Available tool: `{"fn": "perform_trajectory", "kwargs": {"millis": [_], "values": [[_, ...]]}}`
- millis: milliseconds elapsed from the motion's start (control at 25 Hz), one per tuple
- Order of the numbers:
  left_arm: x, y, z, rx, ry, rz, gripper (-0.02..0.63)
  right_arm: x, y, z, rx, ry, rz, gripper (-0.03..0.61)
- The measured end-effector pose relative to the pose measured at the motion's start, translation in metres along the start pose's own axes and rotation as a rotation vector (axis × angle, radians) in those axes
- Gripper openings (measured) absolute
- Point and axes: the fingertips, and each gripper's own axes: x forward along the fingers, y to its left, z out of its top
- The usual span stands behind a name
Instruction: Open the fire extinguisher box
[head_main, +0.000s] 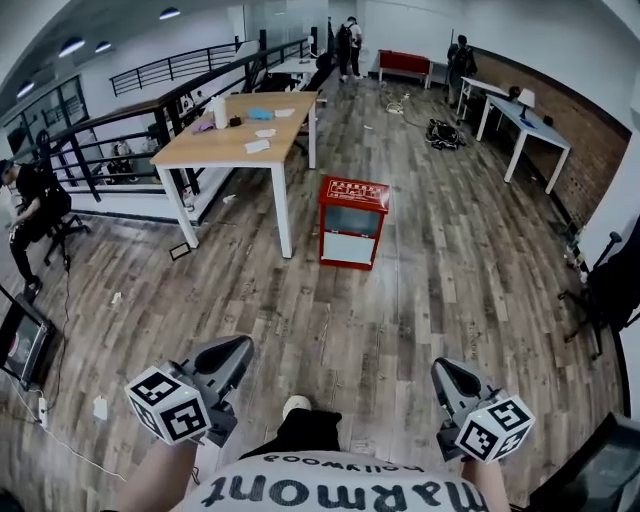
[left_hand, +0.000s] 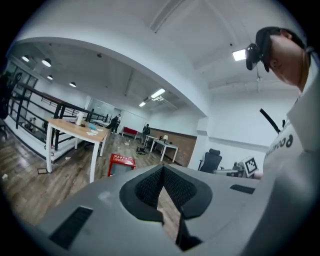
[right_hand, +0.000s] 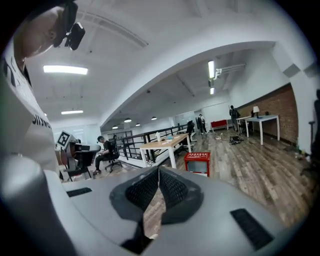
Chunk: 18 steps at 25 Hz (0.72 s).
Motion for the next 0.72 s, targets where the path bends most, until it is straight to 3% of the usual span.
{"fn": "perform_trajectory", "kwargs": {"millis": [120,240,360,440,560,720], "values": [[0.031,0.011,0.009,-0.086,-0.041,-0.013,0.006,0.009,-0.005,0.000,0.008,-0.016,0.025,0.009],[0.066,0.020,0.005,-0.029,0.022,-0.031,0.006,0.019,-0.026,0.005,-0.122,0.041,-0.036,0.009],[0.103,0.029,0.007,0.053,0.068,-0.070,0.006,0.039,-0.047,0.018,-0.112,0.054,-0.070,0.009],[0.127,0.037,0.016,0.046,0.065,-0.098,0.006,0.061,-0.053,0.024,-0.077,0.057,-0.055,0.009],[0.158,0.062,0.028,0.039,0.077,-0.124,0.006,0.106,-0.065,0.032,-0.104,0.109,-0.055,0.009],[0.195,0.118,0.041,0.013,0.119,-0.090,0.006,0.169,-0.094,0.046,-0.102,0.158,-0.086,0.009]]}}
